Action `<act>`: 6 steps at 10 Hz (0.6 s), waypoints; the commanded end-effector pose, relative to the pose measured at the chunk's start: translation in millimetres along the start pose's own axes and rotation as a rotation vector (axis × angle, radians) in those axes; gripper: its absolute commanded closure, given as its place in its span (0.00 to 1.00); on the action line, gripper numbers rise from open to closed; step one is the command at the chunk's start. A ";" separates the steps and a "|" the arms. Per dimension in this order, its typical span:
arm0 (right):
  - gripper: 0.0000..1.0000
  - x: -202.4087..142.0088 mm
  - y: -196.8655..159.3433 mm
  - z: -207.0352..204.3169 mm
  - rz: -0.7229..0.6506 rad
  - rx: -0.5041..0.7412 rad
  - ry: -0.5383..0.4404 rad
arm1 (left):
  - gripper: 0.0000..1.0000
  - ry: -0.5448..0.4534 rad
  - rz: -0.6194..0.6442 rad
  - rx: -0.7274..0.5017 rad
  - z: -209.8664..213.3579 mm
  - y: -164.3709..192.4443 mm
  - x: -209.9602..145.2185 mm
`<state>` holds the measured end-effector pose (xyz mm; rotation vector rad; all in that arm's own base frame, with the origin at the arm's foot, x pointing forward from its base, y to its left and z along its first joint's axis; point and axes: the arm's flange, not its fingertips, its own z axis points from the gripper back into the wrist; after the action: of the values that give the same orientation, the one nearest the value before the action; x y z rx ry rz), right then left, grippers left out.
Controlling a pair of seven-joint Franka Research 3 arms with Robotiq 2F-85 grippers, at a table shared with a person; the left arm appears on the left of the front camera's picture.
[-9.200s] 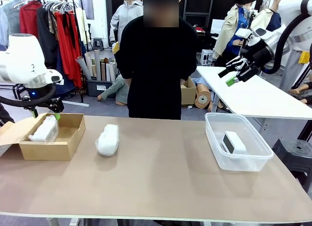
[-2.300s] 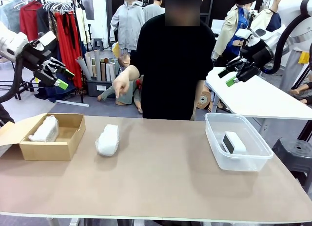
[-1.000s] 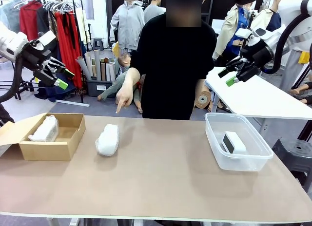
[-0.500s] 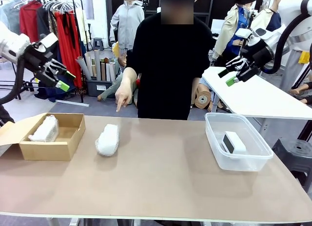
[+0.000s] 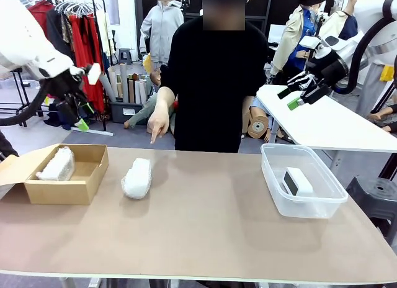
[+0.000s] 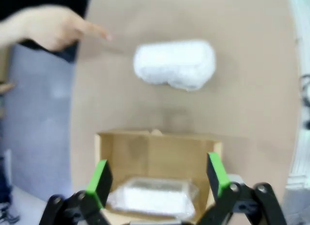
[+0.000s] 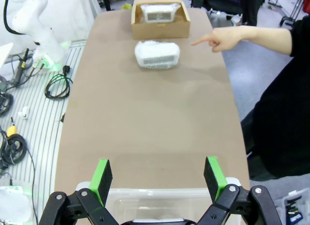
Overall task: Separate and place wrapped and unwrapped clocks.
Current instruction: Pick up the Digital clock indicated by the person.
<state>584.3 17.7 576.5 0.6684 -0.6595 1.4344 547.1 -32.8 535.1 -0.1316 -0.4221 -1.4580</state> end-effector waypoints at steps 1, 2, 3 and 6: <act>0.00 0.9 1.5 1.1 0.002 0.001 0.001 | 0.00 0.158 0.034 -0.029 -6.8 -21.9 5.0; 0.00 0.9 1.5 1.1 0.002 0.001 0.001 | 0.00 0.178 0.058 -0.007 -16.5 -30.5 10.7; 0.00 0.9 1.5 1.1 0.002 0.001 0.001 | 0.00 0.170 0.091 0.040 -25.1 -32.5 13.5; 0.00 0.9 1.5 1.1 0.002 0.001 0.001 | 0.00 0.164 0.050 -0.008 -19.1 -24.2 10.7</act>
<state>584.3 17.7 576.5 0.6684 -0.6595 1.4344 525.7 -59.0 511.9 -0.0331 -0.2783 -1.3915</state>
